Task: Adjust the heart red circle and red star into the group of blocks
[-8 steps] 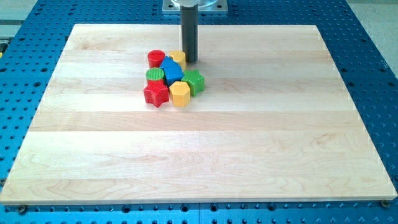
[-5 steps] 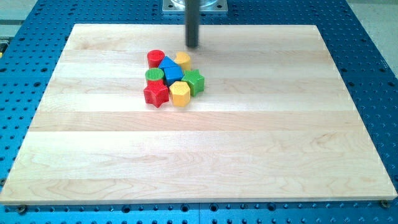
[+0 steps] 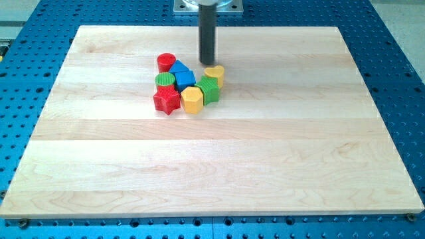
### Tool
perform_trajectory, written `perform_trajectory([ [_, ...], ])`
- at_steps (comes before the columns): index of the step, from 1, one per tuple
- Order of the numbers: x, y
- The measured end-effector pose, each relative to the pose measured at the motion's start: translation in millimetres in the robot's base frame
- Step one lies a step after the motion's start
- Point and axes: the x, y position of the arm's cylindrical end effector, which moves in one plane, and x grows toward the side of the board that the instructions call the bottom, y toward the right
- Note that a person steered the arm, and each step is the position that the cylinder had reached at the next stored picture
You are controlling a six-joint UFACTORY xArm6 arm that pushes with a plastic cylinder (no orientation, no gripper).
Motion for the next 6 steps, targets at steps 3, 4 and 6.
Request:
perform_trajectory([
  [3, 17.3, -77.6],
  [4, 31.9, -77.6],
  [6, 45.0, -102.9],
])
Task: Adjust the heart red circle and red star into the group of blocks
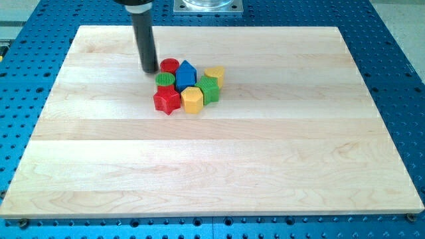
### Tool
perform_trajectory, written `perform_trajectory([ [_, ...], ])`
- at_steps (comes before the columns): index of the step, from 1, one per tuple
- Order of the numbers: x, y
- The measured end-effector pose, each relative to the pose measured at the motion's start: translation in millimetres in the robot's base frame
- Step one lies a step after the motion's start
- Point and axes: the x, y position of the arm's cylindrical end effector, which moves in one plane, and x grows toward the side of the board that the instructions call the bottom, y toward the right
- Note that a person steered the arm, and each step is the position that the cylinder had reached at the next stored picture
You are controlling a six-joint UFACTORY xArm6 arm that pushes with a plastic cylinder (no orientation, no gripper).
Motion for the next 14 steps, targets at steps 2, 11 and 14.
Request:
perform_trajectory([
  [2, 78.2, -2.5],
  [11, 59.1, 180.2],
  [14, 35.9, 180.9],
])
